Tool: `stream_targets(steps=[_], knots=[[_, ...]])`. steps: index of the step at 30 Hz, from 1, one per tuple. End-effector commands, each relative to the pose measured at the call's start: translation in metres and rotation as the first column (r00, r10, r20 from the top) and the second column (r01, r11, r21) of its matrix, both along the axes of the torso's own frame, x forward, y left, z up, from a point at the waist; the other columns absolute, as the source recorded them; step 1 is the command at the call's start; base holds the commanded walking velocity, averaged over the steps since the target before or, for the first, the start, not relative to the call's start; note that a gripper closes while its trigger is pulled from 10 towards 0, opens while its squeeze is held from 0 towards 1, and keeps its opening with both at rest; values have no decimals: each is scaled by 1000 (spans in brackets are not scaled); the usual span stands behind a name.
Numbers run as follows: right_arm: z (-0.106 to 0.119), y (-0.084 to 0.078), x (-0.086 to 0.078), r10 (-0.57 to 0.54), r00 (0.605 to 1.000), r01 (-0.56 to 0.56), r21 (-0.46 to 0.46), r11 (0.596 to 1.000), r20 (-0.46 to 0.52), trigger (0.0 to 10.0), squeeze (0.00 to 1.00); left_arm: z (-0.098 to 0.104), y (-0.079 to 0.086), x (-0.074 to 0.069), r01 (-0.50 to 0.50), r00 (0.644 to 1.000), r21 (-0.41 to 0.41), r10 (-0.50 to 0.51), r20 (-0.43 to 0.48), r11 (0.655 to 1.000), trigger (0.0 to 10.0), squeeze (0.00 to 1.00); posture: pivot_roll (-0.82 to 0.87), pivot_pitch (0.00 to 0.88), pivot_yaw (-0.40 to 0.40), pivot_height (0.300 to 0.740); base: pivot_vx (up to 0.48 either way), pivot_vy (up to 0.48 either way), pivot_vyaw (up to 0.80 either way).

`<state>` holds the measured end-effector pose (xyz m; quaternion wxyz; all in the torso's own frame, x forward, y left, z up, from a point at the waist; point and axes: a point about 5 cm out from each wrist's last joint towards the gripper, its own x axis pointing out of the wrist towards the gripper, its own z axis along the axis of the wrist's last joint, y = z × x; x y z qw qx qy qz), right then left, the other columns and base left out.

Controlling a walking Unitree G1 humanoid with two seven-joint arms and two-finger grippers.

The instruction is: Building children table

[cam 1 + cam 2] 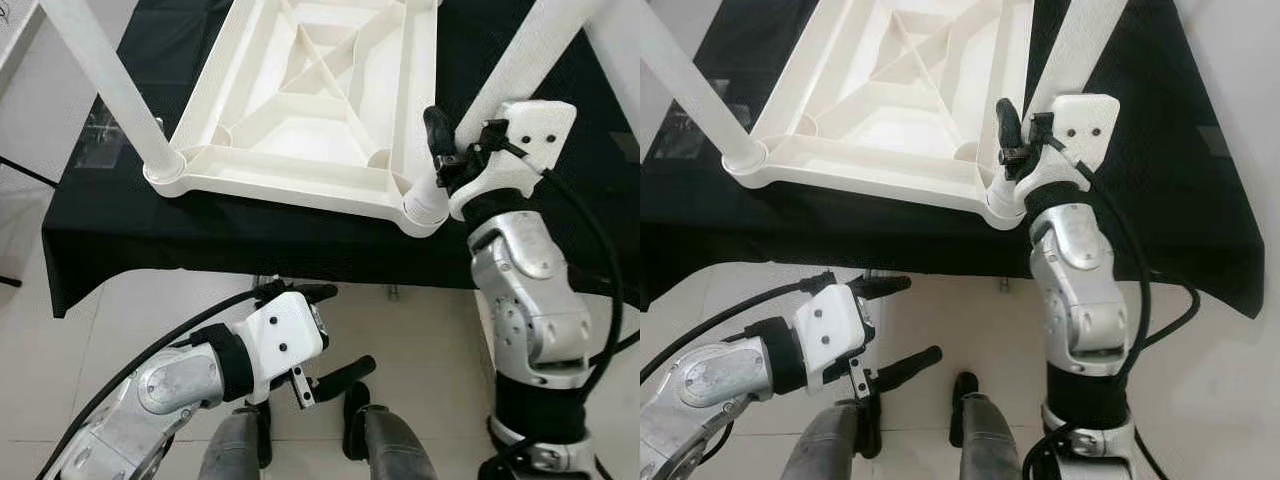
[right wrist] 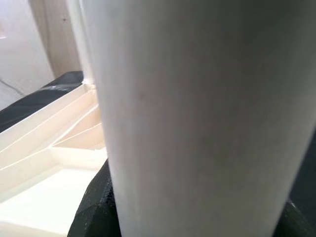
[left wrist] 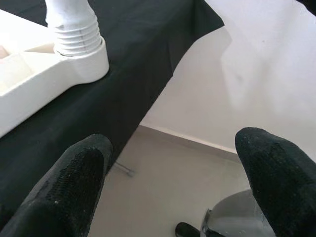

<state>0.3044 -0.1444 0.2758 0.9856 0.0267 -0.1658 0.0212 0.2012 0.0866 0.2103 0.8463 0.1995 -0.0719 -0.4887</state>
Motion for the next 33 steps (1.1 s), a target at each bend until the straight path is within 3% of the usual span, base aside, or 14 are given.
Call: stream_targets(steps=[1,5,14,17,21,26,33], knots=[[-64,0,10,-27,944,29,1,1000,-330,10000,0,-4,-1,-2,15,1000,9,-15,-14,1000,10000,0,31,408,-2,740,0,0,0],[-68,21,11,-16,947,6,-32,999,-320,10000,0,-3,-2,0,14,1000,10,-13,-6,1000,10000,0,41,403,-1,740,0,0,0],[-66,38,17,14,949,-54,-118,992,-314,10000,0,-2,-1,2,6,1000,6,-6,7,1000,10000,0,39,401,-4,740,0,0,0],[-66,38,17,19,950,-58,-116,992,-312,10000,0,-2,-1,2,6,1000,6,-6,7,1000,10000,0,39,401,-4,740,0,0,0],[-61,39,23,137,943,-176,-106,979,-303,10000,0,-1,-3,2,6,1000,1,-6,10,1000,10000,0,36,399,-5,740,0,0,0],[-53,31,31,202,930,-249,-123,961,-306,10000,0,-1,-3,3,5,1000,0,-5,14,1000,10000,0,34,397,-7,740,0,0,0],[-48,24,38,209,928,-249,-97,964,-308,10000,0,-1,-3,3,5,1000,-2,-5,18,1000,10000,0,35,397,-11,740,0,0,0]])
